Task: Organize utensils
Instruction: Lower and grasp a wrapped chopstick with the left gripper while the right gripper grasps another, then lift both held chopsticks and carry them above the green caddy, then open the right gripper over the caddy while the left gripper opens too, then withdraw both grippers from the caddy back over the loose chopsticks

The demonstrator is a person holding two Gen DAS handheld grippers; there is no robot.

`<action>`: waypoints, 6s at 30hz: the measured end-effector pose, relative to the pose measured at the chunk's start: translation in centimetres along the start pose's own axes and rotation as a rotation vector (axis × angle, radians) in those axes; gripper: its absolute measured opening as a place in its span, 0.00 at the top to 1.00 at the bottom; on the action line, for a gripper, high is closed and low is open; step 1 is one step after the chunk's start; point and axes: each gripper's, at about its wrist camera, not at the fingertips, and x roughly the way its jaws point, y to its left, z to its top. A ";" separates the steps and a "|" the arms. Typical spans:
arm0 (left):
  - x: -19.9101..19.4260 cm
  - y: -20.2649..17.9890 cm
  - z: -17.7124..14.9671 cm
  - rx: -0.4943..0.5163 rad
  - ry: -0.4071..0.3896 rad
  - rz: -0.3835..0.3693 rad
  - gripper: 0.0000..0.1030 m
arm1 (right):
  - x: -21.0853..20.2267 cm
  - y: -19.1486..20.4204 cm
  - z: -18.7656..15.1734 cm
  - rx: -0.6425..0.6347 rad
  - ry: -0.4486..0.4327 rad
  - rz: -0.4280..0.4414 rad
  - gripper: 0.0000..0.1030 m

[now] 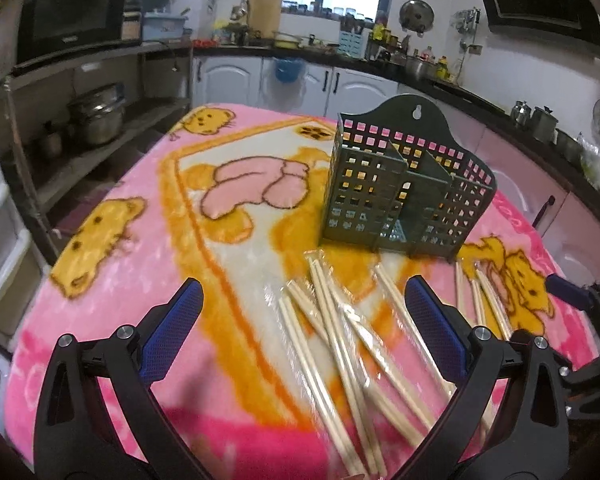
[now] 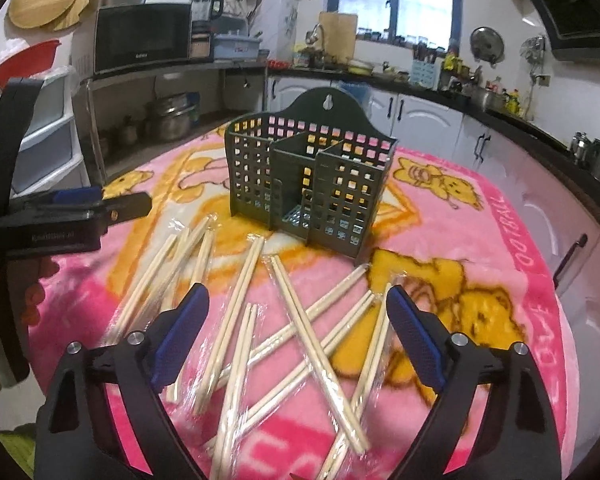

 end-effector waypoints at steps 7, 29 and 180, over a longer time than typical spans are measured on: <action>3.7 0.7 1.7 -0.003 0.130 -0.090 0.24 | 3.5 0.1 1.3 -0.082 0.112 0.033 0.28; 12.7 1.9 3.7 -0.075 0.396 -0.295 0.58 | 11.5 0.4 2.9 -0.181 0.332 0.109 0.61; -3.1 -4.0 7.7 0.031 -0.193 -0.195 0.10 | -5.6 -11.5 4.4 0.271 -0.241 -0.014 0.22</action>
